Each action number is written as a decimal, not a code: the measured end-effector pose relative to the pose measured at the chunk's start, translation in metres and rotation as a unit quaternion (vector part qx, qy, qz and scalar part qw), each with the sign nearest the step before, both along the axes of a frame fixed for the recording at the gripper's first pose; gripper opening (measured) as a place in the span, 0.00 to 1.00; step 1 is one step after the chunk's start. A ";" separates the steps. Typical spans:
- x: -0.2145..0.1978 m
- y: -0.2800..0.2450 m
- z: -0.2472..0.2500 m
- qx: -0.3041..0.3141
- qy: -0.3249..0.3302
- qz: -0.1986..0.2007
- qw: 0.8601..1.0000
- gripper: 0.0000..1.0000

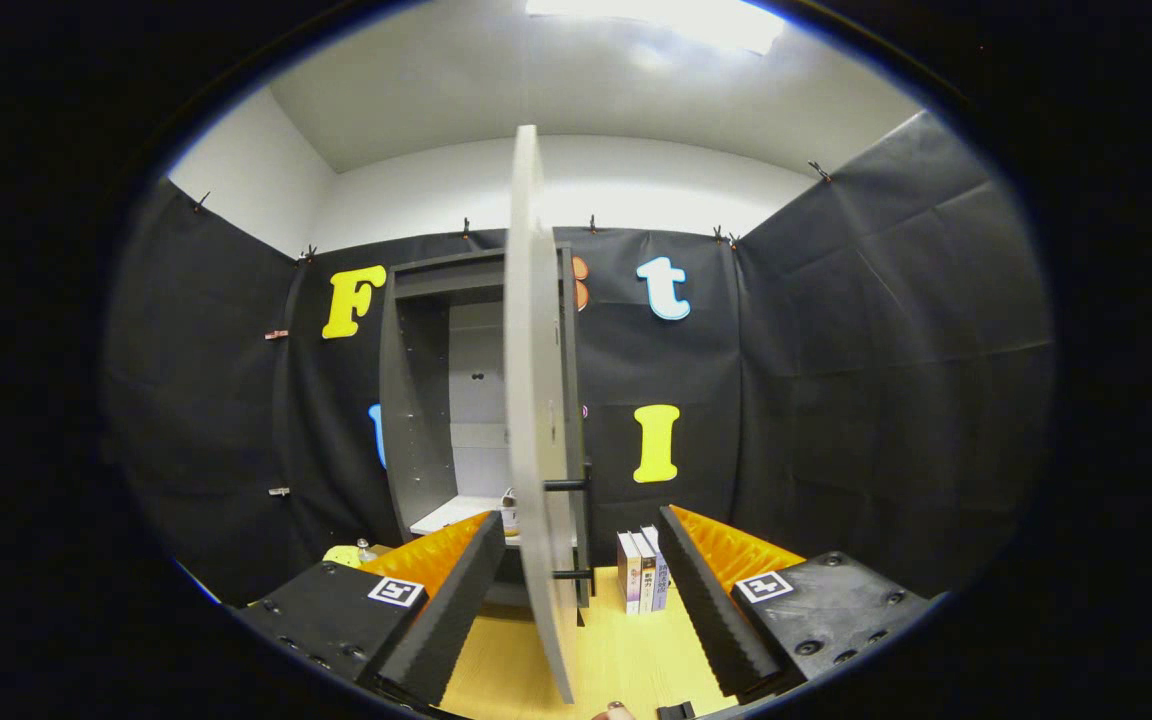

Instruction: Open the shoe cabinet door, grab the shoes and put them into the shoe cabinet, then close the shoe cabinet door.

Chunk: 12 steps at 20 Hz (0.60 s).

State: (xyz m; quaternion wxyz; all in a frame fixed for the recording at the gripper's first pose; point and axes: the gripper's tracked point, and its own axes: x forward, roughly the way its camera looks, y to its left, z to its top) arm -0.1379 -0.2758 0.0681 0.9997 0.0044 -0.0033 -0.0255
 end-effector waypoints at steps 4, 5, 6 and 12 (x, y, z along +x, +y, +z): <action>0.032 -0.022 -0.022 0.021 0.018 0.024 0.999 0.98; 0.040 -0.024 -0.024 0.024 0.017 0.031 0.999 0.98; 0.047 -0.025 -0.026 0.027 0.017 0.038 0.999 0.98; 0.077 -0.017 -0.033 0.033 0.016 0.067 0.997 0.97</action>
